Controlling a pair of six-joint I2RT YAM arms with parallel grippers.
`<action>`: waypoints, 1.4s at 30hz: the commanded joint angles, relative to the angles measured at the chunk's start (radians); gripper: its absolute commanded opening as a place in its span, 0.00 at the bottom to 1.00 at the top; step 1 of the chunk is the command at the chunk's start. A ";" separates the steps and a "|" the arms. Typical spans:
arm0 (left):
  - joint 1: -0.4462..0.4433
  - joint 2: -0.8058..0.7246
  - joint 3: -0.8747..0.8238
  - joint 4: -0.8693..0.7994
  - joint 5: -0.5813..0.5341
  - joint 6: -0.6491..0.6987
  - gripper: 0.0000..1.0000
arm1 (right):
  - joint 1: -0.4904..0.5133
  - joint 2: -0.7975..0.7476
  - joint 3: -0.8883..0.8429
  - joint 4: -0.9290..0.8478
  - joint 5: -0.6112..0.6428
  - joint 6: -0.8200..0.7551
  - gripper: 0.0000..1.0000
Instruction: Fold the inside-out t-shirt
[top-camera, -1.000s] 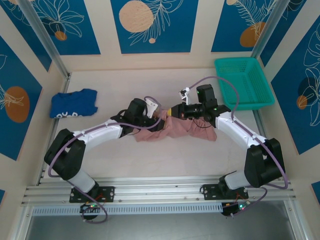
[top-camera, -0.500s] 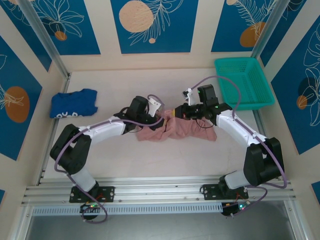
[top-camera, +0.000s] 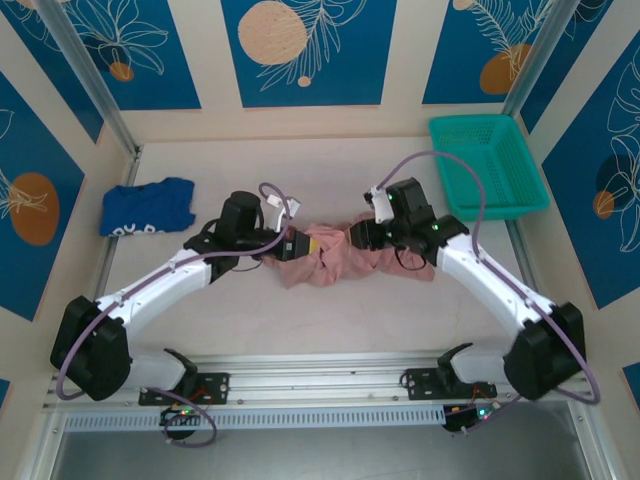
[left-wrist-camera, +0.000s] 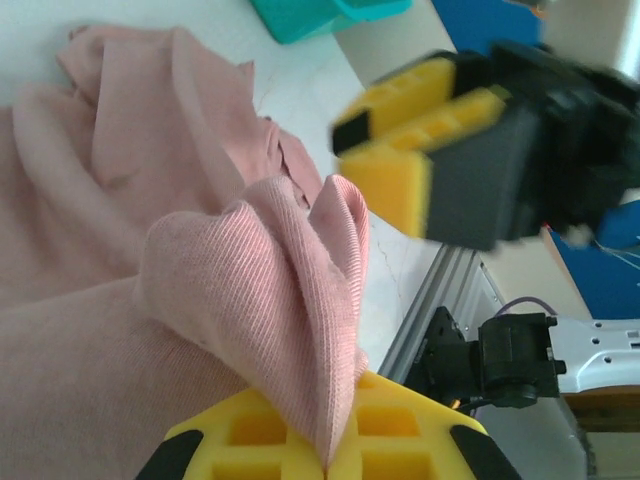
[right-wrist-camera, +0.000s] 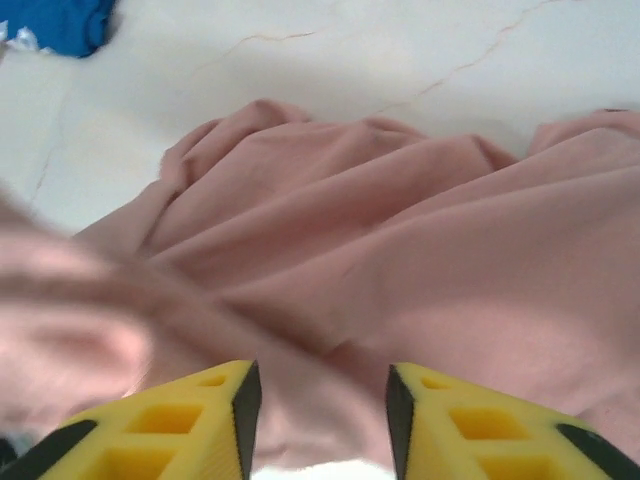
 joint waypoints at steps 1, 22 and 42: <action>0.011 0.005 0.053 -0.068 -0.019 -0.049 0.00 | 0.083 -0.130 -0.090 0.040 0.005 -0.012 0.47; 0.026 -0.027 0.060 -0.109 -0.068 -0.037 0.00 | 0.244 -0.049 -0.175 0.243 0.123 0.039 0.00; 0.099 0.036 0.098 -0.362 -0.388 0.201 0.12 | -0.150 -0.212 -0.277 0.509 -0.666 0.311 0.00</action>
